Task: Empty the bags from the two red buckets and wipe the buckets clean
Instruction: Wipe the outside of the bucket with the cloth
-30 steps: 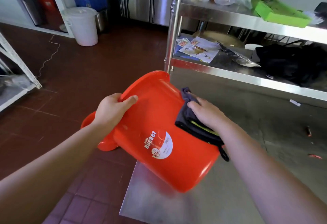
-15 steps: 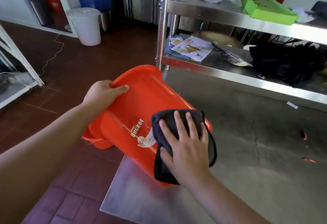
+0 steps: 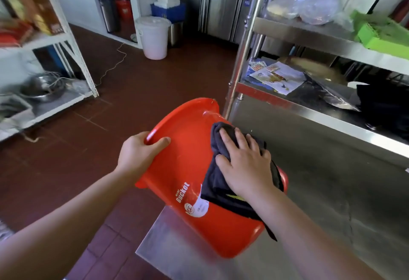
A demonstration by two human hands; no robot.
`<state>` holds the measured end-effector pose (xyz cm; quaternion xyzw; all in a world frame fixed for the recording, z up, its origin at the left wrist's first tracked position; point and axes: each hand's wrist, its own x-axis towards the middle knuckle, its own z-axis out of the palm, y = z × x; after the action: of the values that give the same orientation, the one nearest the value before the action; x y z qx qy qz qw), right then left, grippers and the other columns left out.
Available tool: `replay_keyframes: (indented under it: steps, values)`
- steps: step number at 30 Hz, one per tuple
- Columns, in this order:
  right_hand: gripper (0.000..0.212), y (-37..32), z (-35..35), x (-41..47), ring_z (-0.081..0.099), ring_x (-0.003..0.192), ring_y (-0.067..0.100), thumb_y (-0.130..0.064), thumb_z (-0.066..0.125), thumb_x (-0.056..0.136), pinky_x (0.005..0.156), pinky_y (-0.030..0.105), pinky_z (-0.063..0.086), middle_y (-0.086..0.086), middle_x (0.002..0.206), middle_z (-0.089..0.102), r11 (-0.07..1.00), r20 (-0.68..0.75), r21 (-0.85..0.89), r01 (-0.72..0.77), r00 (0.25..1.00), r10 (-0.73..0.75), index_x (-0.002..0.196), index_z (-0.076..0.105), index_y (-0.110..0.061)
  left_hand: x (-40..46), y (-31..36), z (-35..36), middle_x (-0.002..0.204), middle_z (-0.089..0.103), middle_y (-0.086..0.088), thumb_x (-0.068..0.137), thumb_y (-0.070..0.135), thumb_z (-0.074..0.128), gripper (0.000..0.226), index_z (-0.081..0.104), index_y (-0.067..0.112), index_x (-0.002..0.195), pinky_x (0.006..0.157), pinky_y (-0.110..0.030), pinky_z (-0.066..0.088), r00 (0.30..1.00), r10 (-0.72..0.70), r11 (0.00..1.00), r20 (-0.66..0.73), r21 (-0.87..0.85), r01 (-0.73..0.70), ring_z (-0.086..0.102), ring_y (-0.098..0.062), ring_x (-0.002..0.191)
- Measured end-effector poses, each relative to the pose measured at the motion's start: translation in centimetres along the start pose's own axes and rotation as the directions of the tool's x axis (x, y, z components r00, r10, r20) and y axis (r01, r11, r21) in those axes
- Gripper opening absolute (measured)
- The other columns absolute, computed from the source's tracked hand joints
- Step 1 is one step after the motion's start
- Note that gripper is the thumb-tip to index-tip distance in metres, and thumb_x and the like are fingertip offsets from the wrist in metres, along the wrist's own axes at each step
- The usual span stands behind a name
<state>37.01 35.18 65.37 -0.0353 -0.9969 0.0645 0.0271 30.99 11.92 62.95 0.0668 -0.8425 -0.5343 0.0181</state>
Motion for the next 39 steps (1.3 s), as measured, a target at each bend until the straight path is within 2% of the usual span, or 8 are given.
replay_keyframes:
  steps: [5, 10, 13, 20, 26, 31, 34, 39]
  values:
    - [0.064, -5.5, 0.3, 4.6, 0.013, 0.143, 0.033, -0.058, 0.024, 0.088, 0.105, 0.063, 0.018, 0.002, 0.159, 0.012, 0.997, -0.008, -0.015, 0.076, 0.997, -0.076, 0.147, 0.007, -0.04, -0.3, -1.9, -0.9, 0.066, 0.072, 0.003, 0.061, 0.058, 0.067, 0.035, 0.068, 0.026, 0.073, 0.068, -0.047, 0.058, 1.0, -0.015, 0.997, -0.006, -0.079, 0.015, 0.07, -0.017, 0.063]
    - [0.063, -7.3, -0.1, 8.0, 0.012, 0.144, 0.03, -0.06, 0.023, 0.088, 0.106, 0.062, 0.018, -0.002, 0.159, 0.012, 0.999, 0.054, 0.015, 0.045, 0.997, -0.046, 0.147, 0.012, -0.04, 0.5, -2.6, -0.8, 0.064, 0.07, 0.015, 0.074, 0.049, 0.072, 0.025, 0.066, 0.026, 0.071, 0.055, -0.034, 0.054, 0.999, 0.025, 0.997, -0.022, -0.072, -0.027, 0.065, -0.004, 0.054]
    - [0.06, -5.5, -0.4, 7.4, 0.013, 0.144, 0.025, -0.058, 0.022, 0.088, 0.107, 0.059, 0.021, -0.007, 0.159, 0.012, 0.998, 0.059, 0.068, -0.016, 0.998, 0.012, 0.146, 0.011, -0.045, 1.1, -2.2, -0.4, 0.064, 0.069, 0.018, 0.074, 0.052, 0.07, 0.027, 0.065, 0.026, 0.073, 0.053, -0.029, 0.05, 0.998, 0.058, 0.997, 0.019, -0.043, -0.057, 0.065, -0.002, 0.054]
    - [0.053, 0.4, -1.8, 2.3, 0.032, 0.136, 0.021, -0.046, 0.028, 0.09, 0.106, 0.049, 0.03, -0.016, 0.153, 0.026, 0.927, 0.144, 0.246, -0.284, 0.956, 0.255, 0.143, 0.022, -0.049, 1.3, -1.9, -0.5, 0.065, 0.07, 0.007, 0.063, 0.069, 0.061, 0.045, 0.066, 0.027, 0.077, 0.062, -0.042, 0.057, 0.994, 0.067, 0.997, 0.088, -0.04, -0.063, 0.068, -0.012, 0.062]
    - [0.044, 1.6, -1.6, -4.2, 0.041, 0.13, 0.013, -0.034, 0.038, 0.093, 0.102, 0.038, 0.034, -0.014, 0.144, 0.043, 0.906, -0.057, 0.281, -0.318, 0.936, 0.346, 0.136, 0.043, -0.038, 1.1, -2.1, -1.1, 0.066, 0.069, 0.018, 0.061, 0.073, 0.058, 0.036, 0.063, 0.043, 0.079, 0.06, -0.04, 0.057, 0.99, 0.057, 0.997, 0.131, -0.056, -0.05, 0.066, -0.009, 0.058]
    - [0.033, 1.7, -1.0, -7.2, 0.055, 0.107, 0.016, -0.013, 0.051, 0.087, 0.092, 0.039, 0.043, -0.012, 0.114, 0.061, 0.855, -0.228, 0.44, -0.273, 0.887, 0.401, 0.116, 0.061, -0.025, 0.8, -2.1, -1.6, 0.063, 0.07, 0.008, 0.076, 0.05, 0.071, 0.027, 0.067, 0.024, 0.074, 0.064, -0.045, 0.058, 0.99, 0.028, 0.995, 0.137, -0.101, -0.014, 0.068, -0.015, 0.059]
    - [0.028, 2.6, -1.0, -7.5, 0.056, 0.093, 0.014, -0.007, 0.054, 0.085, 0.071, 0.024, 0.038, -0.016, 0.094, 0.056, 0.854, -0.255, 0.457, -0.248, 0.884, 0.392, 0.107, 0.063, -0.023, 0.7, -1.2, -3.1, 0.059, 0.069, 0.005, 0.076, 0.052, 0.07, 0.029, 0.067, 0.023, 0.074, 0.062, -0.041, 0.057, 0.995, 0.021, 0.997, 0.097, -0.08, -0.014, 0.068, -0.02, 0.061]
    - [0.029, 1.3, -0.2, -5.3, 0.06, 0.094, 0.018, -0.015, 0.058, 0.084, 0.066, 0.028, 0.039, -0.009, 0.107, 0.061, 0.927, -0.203, 0.319, -0.2, 0.94, 0.273, 0.11, 0.063, -0.027, 2.2, -1.1, -9.6, 0.065, 0.07, -0.002, 0.067, 0.065, 0.068, 0.037, 0.067, 0.029, 0.07, 0.071, -0.047, 0.057, 0.996, -0.055, 0.998, -0.069, 0.024, 0.057, 0.068, -0.024, 0.064]
